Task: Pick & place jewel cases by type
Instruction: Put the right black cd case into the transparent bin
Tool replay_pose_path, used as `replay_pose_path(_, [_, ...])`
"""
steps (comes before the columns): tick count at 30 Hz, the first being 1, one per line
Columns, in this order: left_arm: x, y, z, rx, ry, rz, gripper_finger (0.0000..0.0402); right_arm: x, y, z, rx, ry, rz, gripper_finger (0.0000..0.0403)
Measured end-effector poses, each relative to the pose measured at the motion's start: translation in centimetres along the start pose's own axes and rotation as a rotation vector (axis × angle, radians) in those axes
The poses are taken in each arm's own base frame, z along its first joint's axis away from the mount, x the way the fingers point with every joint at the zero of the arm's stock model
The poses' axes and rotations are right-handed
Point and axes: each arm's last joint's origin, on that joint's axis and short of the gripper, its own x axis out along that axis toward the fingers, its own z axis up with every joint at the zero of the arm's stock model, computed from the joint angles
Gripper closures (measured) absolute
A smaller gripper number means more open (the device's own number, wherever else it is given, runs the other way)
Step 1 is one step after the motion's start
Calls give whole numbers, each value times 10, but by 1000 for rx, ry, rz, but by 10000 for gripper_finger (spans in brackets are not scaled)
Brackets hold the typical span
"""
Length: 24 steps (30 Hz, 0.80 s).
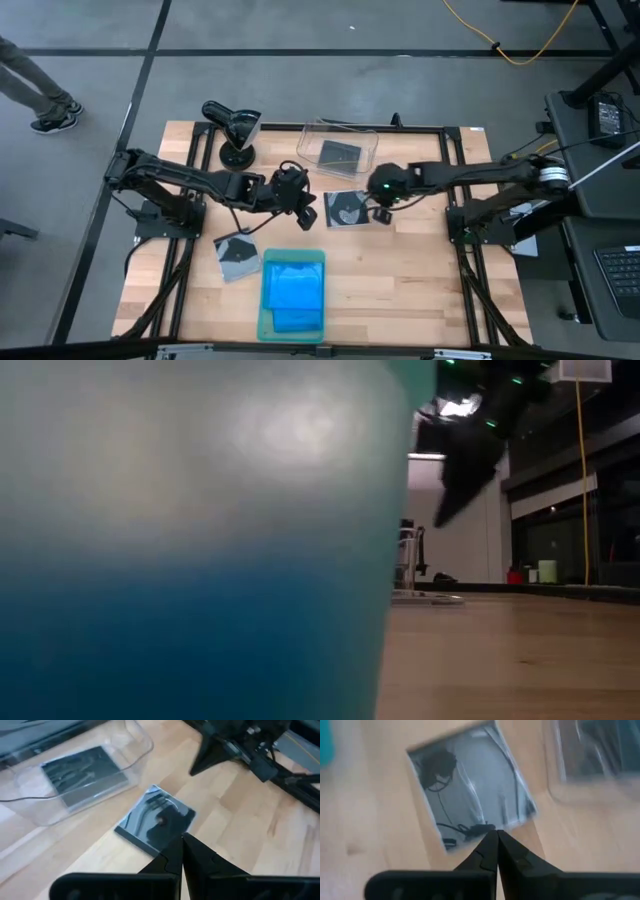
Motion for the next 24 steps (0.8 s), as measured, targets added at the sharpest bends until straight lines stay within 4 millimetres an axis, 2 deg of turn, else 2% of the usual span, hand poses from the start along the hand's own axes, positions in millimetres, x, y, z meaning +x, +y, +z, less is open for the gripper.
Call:
replay_pose_path(5, [8,10,8,-63,6,15,398,7,-12,-40,39,-11,-13,393])
replay_pose_path(10, [25,23,14,-197,68,6,397,20,-20,-57,22,-52,-22,393])
replay_pose_path(16, [53,30,11,-340,130,8,365,26,-28,-56,-39,-120,-36,393])
replay_pose_path(24, [88,29,-3,-455,199,5,278,27,-40,-49,-28,-193,-69,393])
